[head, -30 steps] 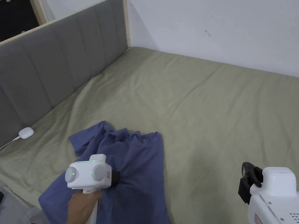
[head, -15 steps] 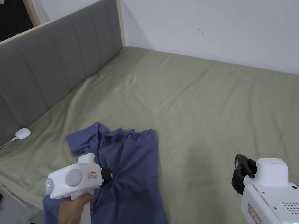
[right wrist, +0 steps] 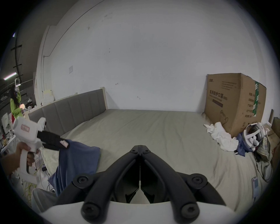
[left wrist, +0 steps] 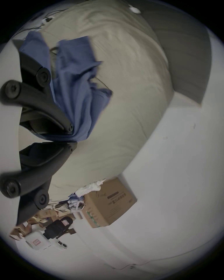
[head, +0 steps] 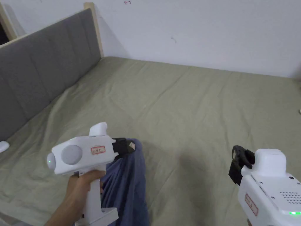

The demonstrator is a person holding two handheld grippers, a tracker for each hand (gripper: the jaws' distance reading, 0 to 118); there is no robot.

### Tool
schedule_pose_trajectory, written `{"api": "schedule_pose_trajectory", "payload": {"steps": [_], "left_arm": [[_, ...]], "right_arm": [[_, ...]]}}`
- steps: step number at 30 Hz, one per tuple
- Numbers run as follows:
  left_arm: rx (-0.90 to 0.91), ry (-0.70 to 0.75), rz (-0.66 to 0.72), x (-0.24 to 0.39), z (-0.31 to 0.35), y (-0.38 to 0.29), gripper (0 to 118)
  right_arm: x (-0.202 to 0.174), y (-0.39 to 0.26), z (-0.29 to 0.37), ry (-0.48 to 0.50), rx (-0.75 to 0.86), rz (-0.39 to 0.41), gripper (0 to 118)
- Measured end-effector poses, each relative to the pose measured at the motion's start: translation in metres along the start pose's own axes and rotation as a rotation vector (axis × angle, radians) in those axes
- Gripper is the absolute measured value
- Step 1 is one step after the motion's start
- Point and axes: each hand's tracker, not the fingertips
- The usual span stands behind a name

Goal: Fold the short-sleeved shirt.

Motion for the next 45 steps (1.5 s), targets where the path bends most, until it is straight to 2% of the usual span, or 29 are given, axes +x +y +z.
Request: {"api": "schedule_pose_trajectory", "payload": {"steps": [10, 16, 21, 27, 34, 37, 45], "left_arm": [[0.051, -0.214, -0.212, 0.147, -0.003, 0.044, 12], [0.051, -0.271, -0.317, 0.208, -0.022, 0.058, 12], [-0.006, -0.333, -0.382, 0.247, -0.048, 0.049, 12], [-0.117, -0.393, -0.463, 0.281, -0.093, 0.006, 12], [-0.284, -0.322, -0.590, 0.278, -0.154, -0.056, 12], [-0.358, -0.239, -0.632, 0.263, -0.178, -0.091, 12], [-0.562, -0.029, -0.640, 0.207, -0.228, -0.177, 12]], "right_arm": [[0.059, 0.014, 0.053, -0.134, 0.087, -0.012, 2], [0.087, 0.018, 0.077, -0.203, 0.120, -0.017, 2], [0.106, 0.018, 0.091, -0.254, 0.130, -0.028, 2], [0.127, 0.013, 0.102, -0.306, 0.123, -0.039, 2], [0.144, 0.003, 0.106, -0.344, 0.098, -0.052, 2], [0.147, -0.002, 0.105, -0.347, 0.086, -0.060, 2], [0.149, -0.013, 0.102, -0.342, 0.055, -0.074, 2]]}}
